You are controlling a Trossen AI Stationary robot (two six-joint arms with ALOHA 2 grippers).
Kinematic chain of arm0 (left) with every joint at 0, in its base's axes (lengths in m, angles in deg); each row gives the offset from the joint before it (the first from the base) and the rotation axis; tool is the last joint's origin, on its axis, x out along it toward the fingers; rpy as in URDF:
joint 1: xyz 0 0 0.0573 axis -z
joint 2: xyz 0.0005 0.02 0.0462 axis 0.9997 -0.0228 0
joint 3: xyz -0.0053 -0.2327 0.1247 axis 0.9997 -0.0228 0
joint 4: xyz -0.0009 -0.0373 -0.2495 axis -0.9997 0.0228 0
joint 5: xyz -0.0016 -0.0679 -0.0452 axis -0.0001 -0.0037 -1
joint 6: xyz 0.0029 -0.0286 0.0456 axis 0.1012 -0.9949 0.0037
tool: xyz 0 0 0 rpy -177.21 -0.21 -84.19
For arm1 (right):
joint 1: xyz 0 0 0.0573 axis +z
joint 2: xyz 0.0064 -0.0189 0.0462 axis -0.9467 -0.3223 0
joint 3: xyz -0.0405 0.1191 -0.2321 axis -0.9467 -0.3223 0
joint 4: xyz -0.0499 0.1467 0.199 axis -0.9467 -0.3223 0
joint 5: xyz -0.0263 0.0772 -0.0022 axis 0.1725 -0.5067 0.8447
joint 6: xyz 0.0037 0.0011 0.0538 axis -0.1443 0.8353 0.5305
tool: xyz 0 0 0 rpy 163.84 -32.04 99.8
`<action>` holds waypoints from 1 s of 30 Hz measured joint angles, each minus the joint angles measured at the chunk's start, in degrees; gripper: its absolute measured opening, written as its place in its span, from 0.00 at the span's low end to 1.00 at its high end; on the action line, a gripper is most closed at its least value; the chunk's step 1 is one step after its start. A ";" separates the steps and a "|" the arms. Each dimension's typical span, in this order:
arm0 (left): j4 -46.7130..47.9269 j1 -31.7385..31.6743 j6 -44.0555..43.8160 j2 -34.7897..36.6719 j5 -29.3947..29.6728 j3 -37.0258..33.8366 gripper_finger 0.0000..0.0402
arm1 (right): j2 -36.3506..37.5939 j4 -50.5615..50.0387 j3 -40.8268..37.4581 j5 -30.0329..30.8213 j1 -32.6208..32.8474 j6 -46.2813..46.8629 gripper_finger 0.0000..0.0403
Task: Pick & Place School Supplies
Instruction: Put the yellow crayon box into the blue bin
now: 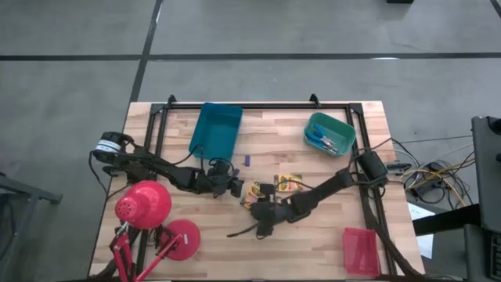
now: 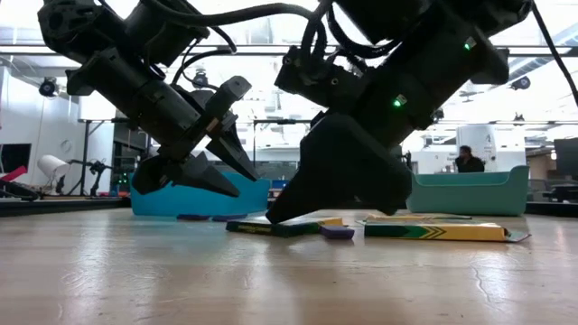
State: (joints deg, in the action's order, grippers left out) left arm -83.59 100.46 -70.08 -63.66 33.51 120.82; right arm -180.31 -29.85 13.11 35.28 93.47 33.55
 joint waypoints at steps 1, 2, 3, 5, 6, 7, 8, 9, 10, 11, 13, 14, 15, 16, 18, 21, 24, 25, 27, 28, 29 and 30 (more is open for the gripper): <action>0.02 0.00 0.00 0.00 0.00 0.00 0.44 | 0.00 -0.07 0.05 0.13 -0.01 0.16 0.13; 0.00 0.00 0.00 0.00 0.00 0.00 0.44 | 0.00 0.12 0.05 0.18 -0.03 0.16 0.13; 0.00 0.00 0.02 0.00 0.00 0.00 0.44 | 0.00 0.45 0.05 0.29 -0.03 0.01 0.13; 0.00 0.00 0.02 0.00 0.00 0.00 0.44 | 0.00 0.83 0.05 0.63 -0.03 -0.20 0.13; -0.01 0.00 0.02 0.00 0.00 0.00 0.44 | 0.00 0.93 0.05 0.68 -0.05 -0.20 0.13; -0.01 0.00 0.02 0.00 0.00 0.00 0.44 | 0.00 1.10 0.05 0.83 -0.05 -0.20 0.13; -0.03 0.00 0.02 0.00 0.00 0.00 0.44 | 0.00 1.58 0.05 1.00 -0.06 -0.37 0.13; -0.05 0.00 0.02 0.00 0.00 0.00 0.44 | 0.01 2.57 0.05 1.43 -0.09 -0.87 0.13; -0.04 0.00 0.02 0.00 0.00 0.00 0.44 | 0.03 3.88 0.03 1.95 -0.09 -1.67 0.13; -0.04 0.00 0.02 0.00 0.00 0.00 0.44 | 0.13 5.19 0.05 2.22 -0.09 -2.55 0.13; -0.07 0.00 0.11 0.00 0.00 0.00 0.44 | 0.68 7.99 0.05 2.34 -0.14 -4.03 0.13; -0.07 0.00 0.17 0.00 0.00 0.00 0.44 | 1.03 9.15 0.05 2.35 -0.18 -4.67 0.13; -0.07 0.00 0.20 0.00 0.00 0.00 0.44 | 1.29 10.43 0.05 2.34 -0.27 -5.36 0.13; -0.04 0.00 0.20 0.00 0.00 0.00 0.44 | 1.69 11.51 0.09 2.34 -0.27 -5.75 0.13; 0.02 0.00 0.20 0.00 0.00 0.00 0.44 | 2.78 11.86 0.09 2.34 -0.27 -6.60 0.13; 0.18 0.00 0.36 0.00 0.00 0.00 0.44 | 5.18 12.06 -0.71 2.35 -0.25 -6.53 0.13; 0.18 -0.04 0.87 0.00 0.00 0.00 0.44 | 8.77 13.52 -3.70 2.39 -0.14 -6.62 0.13; 0.20 -0.04 0.91 0.00 0.00 0.00 0.44 | 10.19 14.97 -5.47 2.39 -0.14 -6.70 0.13; 0.17 -0.04 0.98 0.00 0.00 0.00 0.44 | 12.75 20.91 -9.48 2.46 -0.14 -7.39 0.13; 0.20 -0.04 0.98 0.00 0.00 0.00 0.44 | 14.31 23.66 -12.05 2.37 -0.14 -7.94 0.13; 0.19 -0.04 0.98 0.00 0.00 0.00 0.44 | 15.60 26.67 -14.77 2.46 -0.14 -8.35 0.13; 0.15 -0.04 0.98 0.00 0.00 0.00 0.44 | 16.62 30.58 -17.19 2.45 -0.14 -8.47 0.13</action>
State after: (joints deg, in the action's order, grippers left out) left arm -83.43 100.42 -69.10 -63.66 33.51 120.82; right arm -163.69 0.73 -4.08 37.73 93.33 25.08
